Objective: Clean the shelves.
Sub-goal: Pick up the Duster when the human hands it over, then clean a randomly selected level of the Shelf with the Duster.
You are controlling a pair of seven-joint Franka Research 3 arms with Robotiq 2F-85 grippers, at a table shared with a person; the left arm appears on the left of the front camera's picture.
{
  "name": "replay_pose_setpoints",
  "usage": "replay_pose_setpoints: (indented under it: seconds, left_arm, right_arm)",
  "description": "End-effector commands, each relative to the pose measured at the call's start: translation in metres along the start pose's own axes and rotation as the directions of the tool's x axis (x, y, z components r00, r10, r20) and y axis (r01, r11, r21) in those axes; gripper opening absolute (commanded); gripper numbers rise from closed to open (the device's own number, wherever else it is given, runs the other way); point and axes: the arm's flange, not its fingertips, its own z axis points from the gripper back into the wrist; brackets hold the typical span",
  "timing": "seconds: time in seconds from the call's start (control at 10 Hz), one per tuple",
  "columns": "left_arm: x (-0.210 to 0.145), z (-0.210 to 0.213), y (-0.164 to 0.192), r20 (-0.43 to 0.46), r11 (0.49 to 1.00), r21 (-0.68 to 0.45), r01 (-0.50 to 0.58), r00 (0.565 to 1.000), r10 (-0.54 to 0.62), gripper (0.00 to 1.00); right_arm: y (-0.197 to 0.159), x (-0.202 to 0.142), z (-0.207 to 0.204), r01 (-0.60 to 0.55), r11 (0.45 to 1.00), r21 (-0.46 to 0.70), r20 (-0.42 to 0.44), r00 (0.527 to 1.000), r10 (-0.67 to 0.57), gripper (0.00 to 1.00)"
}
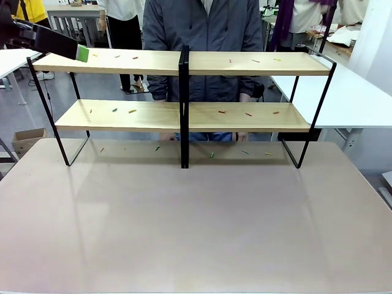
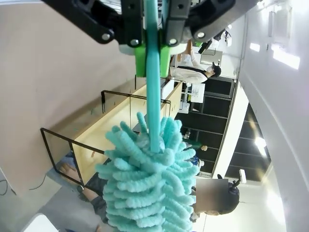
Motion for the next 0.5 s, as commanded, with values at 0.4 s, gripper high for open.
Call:
replay_pose_setpoints:
  seconds: [0.4]
  left_arm:
    - [-0.0016,0.0003,0.0011,0.000,1.000,-0.003,-0.001,1.000,0.001,1.00]
  right_arm:
    - [0.0027,0.0039,0.0021,-0.001,1.000,0.022,0.000,1.000,0.001,0.00]
